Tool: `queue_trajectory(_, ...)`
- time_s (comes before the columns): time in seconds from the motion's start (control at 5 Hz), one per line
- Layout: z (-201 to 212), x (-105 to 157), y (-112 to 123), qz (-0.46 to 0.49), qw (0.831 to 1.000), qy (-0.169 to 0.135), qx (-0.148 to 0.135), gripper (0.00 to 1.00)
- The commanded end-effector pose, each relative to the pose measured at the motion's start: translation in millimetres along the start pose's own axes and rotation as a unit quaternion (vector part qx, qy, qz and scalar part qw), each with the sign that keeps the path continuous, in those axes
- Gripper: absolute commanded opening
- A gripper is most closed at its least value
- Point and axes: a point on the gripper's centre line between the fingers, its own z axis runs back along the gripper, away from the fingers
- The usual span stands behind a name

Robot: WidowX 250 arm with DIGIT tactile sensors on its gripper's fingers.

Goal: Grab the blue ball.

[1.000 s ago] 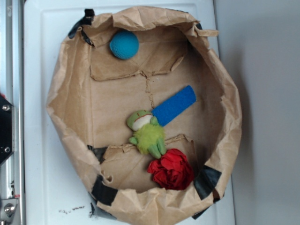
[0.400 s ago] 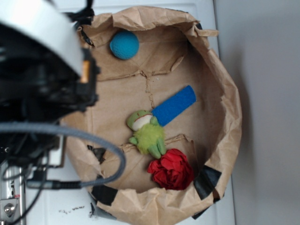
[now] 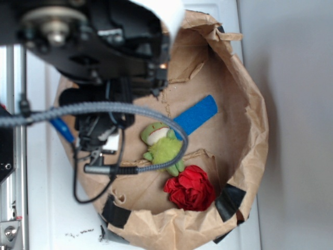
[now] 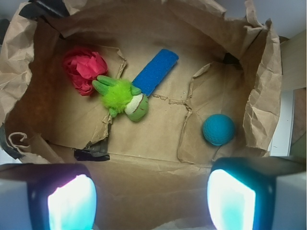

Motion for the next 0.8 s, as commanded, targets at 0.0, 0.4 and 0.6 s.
queue_trajectory(0.0, 13.3, 4.9, 5.1, 0.01, 1.0, -0.026, 0.009, 1.0)
queue_trajectory(0.4, -43.2, 37.0, 29.6, -0.048, 0.997, -0.053, 0.003, 1.0)
queue_trajectory(0.6, -51.3, 41.4, 43.9, -0.077, 0.996, -0.051, 0.004, 1.0)
